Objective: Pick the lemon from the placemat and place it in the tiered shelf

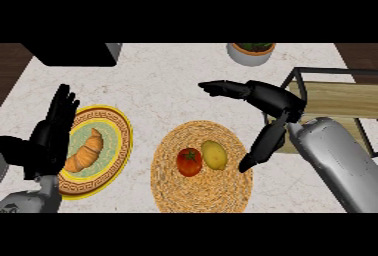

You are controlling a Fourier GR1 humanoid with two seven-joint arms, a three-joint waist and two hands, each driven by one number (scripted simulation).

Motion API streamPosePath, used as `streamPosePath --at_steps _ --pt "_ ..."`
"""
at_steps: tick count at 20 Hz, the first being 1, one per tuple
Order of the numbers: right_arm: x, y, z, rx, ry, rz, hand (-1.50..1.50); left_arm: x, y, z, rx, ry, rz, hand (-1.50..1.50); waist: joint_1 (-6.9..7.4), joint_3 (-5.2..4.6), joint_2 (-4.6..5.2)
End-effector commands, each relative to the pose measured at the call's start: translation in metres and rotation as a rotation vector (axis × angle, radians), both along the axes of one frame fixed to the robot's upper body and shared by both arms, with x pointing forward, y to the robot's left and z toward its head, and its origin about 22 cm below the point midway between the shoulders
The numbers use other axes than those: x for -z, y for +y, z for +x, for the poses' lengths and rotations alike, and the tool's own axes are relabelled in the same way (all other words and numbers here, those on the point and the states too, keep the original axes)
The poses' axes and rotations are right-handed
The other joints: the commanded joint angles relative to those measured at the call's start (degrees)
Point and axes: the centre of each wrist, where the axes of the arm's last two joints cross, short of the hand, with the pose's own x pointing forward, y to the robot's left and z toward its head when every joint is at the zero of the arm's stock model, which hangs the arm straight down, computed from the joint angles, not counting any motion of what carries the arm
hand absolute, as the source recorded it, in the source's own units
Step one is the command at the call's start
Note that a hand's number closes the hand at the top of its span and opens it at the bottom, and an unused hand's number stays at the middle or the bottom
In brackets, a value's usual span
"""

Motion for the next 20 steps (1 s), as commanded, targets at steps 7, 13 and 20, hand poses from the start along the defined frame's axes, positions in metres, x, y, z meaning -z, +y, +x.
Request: streamPosePath --at_steps 7,13,20 --pt "-0.055 0.060 -0.039 -0.029 -0.408 -0.572 -1.50 -0.012 -0.004 -0.001 -0.015 -0.003 0.005 0.00 -0.24 0.00 -0.15" --pt "-0.038 0.088 -0.069 0.011 -0.389 -0.706 -1.50 -0.009 0.000 0.005 0.005 0.012 -0.001 0.00 -0.40 0.01 0.28" --pt "0.002 0.102 -0.095 0.076 -0.529 -0.915 -1.50 0.017 0.007 -0.017 -0.008 0.008 0.009 0.00 -0.06 -0.01 0.26"
